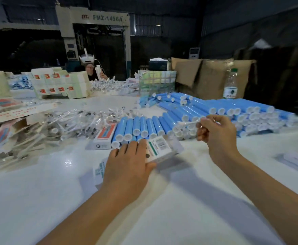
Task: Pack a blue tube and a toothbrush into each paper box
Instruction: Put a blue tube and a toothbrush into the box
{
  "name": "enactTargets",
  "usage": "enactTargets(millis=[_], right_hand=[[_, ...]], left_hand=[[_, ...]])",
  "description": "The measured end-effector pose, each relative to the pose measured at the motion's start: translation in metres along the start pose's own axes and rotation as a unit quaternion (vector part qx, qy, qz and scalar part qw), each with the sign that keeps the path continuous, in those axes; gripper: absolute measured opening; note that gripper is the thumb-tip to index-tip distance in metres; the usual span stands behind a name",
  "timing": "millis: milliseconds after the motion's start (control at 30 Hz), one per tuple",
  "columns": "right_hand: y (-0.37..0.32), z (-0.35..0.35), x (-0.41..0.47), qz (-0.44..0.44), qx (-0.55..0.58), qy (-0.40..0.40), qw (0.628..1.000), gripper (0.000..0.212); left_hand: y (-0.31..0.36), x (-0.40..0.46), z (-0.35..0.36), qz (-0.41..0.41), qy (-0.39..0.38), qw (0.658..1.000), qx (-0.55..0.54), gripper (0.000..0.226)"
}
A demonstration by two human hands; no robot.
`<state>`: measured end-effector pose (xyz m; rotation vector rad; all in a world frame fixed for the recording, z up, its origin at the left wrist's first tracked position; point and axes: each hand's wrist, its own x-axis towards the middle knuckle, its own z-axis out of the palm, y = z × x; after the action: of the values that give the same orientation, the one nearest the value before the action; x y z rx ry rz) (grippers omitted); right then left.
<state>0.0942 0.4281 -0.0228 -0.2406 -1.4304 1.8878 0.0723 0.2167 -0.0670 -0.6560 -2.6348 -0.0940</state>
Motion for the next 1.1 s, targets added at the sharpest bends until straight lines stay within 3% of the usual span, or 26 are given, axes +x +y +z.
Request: enactTargets(millis=[67,233,367,567,667,933,1033,1100], right_hand=[[0.006,-0.002,-0.001,0.031,-0.015,-0.007,0.999,0.015],[0.009,0.006,-0.005,0.007,-0.089,-0.058,0.994,0.016],[0.003,-0.002,-0.003,0.000,-0.083,-0.047,0.995,0.021],[0.014,0.005,-0.015,-0.017,-0.185,-0.149,0.971,0.016],[0.022,0.010,-0.023,-0.021,-0.189,-0.186,0.964,0.026],[0.029,0.017,-0.035,-0.044,-0.239,-0.126,0.962,0.013],[0.031,0.020,-0.043,-0.037,-0.295,-0.167,0.940,0.047],[0.031,0.022,-0.043,-0.030,-0.309,-0.185,0.932,0.052]], left_hand=[[0.000,-0.001,-0.003,-0.022,0.014,1.000,0.002,0.067],[0.001,-0.002,-0.004,-0.041,0.032,0.999,-0.015,0.065],[-0.001,-0.002,-0.003,-0.062,0.038,0.997,-0.008,0.063],[0.006,-0.007,-0.002,-0.001,0.041,0.999,0.001,0.067],[0.010,-0.008,-0.003,0.006,0.044,0.999,0.001,0.069],[0.010,-0.007,0.001,-0.012,0.065,0.998,0.013,0.065],[0.011,-0.007,0.003,-0.013,0.064,0.998,0.010,0.066],[0.010,-0.007,0.004,-0.014,0.067,0.998,0.006,0.066]])
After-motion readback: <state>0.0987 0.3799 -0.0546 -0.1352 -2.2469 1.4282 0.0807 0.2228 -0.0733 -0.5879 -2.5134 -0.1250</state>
